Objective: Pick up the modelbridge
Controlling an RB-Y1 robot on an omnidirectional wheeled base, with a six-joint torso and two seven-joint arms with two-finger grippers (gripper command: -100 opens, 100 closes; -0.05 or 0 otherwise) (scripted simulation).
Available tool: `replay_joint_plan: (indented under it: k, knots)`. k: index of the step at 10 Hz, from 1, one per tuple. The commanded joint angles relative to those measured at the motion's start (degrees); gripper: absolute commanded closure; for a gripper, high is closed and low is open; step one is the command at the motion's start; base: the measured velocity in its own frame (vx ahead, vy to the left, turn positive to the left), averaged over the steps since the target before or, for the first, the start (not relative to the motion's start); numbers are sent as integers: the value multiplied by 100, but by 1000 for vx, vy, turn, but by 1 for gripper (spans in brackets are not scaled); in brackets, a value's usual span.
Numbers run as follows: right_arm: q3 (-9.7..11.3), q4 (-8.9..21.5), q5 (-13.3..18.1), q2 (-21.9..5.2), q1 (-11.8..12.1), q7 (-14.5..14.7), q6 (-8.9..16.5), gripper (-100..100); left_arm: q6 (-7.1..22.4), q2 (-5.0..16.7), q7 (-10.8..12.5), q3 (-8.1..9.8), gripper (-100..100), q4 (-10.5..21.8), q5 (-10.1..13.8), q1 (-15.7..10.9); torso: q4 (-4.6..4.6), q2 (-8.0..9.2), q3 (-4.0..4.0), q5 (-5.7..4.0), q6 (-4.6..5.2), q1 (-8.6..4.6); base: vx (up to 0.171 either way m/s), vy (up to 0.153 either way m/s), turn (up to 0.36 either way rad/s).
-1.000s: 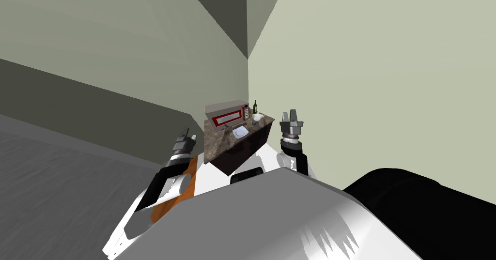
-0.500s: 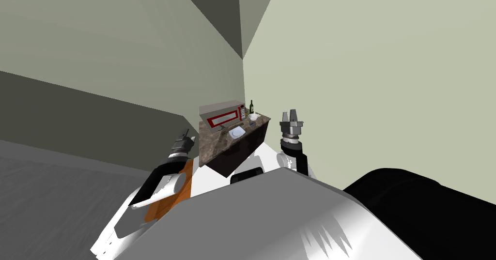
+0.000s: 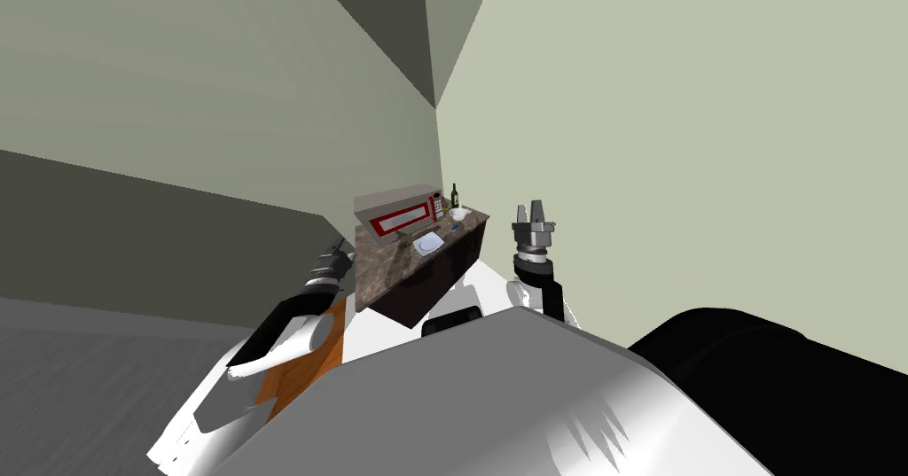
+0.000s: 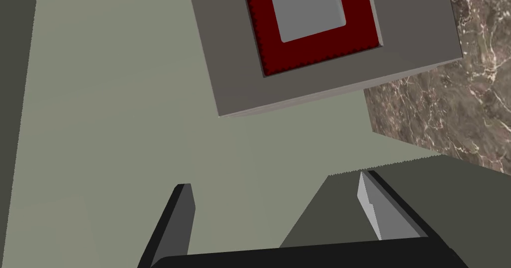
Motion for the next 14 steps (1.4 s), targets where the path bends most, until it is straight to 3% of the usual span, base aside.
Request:
replay_joint_plan:
  k: [1,4,6,7,9,10,12,13,14]
  knots:
    - [0,0,0,0,0,0,0,0,177,25,15,13,-100,35,12,-43,0,0,0,0,0,0,1,-9,16]
    - [0,0,0,0,0,0,0,0,723,334,247,216,-100,247,216,-210,-1,-4,-2,0,0,-1,5,-34,-149]
    - [0,0,0,0,0,0,0,0,974,334,247,216,-100,247,216,-210,-1,-5,-3,-1,-1,-5,4,-25,-43]
    - [0,0,0,0,0,0,0,0,1171,482,372,317,-100,367,322,-291,-1,-2,-1,0,-2,2,6,-33,-176]
    - [0,0,0,0,0,0,0,0,1387,482,372,317,-100,367,322,-291,-1,-5,-3,0,-1,-2,10,-21,-48]
    - [0,0,0,0,1,0,0,0,1608,624,503,417,-100,495,431,-371,-1,-4,-2,1,-3,3,9,-33,-208]
    - [0,0,0,0,1,0,0,0,1808,624,503,417,-100,495,431,-371,-1,-6,-3,-1,-3,-2,12,-22,-31]
    - [0,0,0,0,1,0,0,0,2018,761,640,517,-100,631,542,-448,-1,-4,-3,0,-3,2,23,-39,-164]
    - [0,0,0,0,0,0,0,0,2164,761,640,517,-100,631,542,-448,-2,-9,-5,-1,2,-4,23,-36,-132]
